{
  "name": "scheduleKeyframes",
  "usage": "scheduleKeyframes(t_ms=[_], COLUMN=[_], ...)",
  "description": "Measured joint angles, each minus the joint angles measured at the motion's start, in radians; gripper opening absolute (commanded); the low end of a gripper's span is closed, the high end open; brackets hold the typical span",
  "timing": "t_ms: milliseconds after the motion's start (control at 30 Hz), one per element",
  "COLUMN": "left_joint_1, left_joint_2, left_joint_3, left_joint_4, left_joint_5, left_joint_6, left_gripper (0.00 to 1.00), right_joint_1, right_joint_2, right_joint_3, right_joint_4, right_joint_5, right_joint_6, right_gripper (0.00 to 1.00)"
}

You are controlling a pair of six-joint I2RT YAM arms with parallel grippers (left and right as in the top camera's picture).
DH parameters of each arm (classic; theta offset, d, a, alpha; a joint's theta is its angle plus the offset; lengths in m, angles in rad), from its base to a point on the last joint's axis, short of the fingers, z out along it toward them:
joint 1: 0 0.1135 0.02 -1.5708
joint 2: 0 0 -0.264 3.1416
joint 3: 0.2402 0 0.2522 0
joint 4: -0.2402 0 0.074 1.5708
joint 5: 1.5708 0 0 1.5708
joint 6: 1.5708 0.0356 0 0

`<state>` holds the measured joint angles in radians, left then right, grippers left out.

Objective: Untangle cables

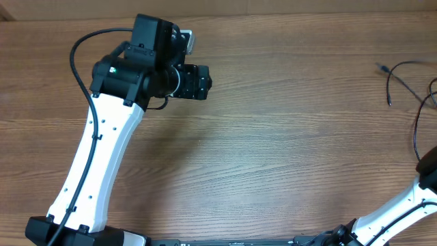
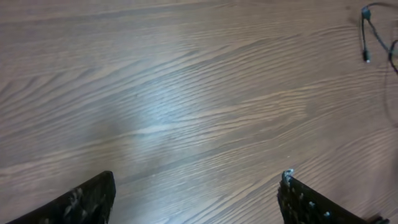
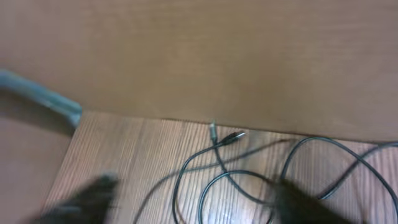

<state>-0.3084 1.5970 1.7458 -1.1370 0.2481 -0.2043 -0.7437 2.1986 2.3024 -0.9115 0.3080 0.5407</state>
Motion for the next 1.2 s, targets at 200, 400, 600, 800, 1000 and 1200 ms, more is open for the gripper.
scheduleKeyframes(t_ms=[200,400,600,800,1000,1200], left_joint_1=[-0.033,-0.04,-0.04,-0.04,-0.04,-0.04], left_joint_2=[0.0,0.0,-0.053,-0.229,-0.423,-0.544], left_joint_3=[0.0,0.0,0.0,0.008,0.027,0.029], left_joint_4=[0.004,-0.005,-0.016,-0.016,-0.029,-0.108], left_joint_5=[0.003,0.003,-0.002,-0.093,-0.239,-0.363], left_joint_6=[0.0,-0.003,-0.003,-0.007,-0.007,-0.007], left_gripper=[0.84,0.83,0.86,1.0,1.0,1.0], right_joint_1=[0.057,0.21,0.39,0.53,0.622,0.664], right_joint_2=[-0.002,-0.053,-0.21,-0.389,-0.517,-0.611], right_joint_3=[0.0,0.0,0.0,0.006,0.014,0.014], right_joint_4=[-0.007,-0.018,-0.033,-0.067,-0.21,-0.446], right_joint_5=[-0.067,-0.091,-0.101,-0.165,-0.266,-0.292], right_joint_6=[-0.084,-0.207,-0.254,-0.265,-0.267,-0.268], right_gripper=[1.0,1.0,1.0,1.0,1.0,1.0])
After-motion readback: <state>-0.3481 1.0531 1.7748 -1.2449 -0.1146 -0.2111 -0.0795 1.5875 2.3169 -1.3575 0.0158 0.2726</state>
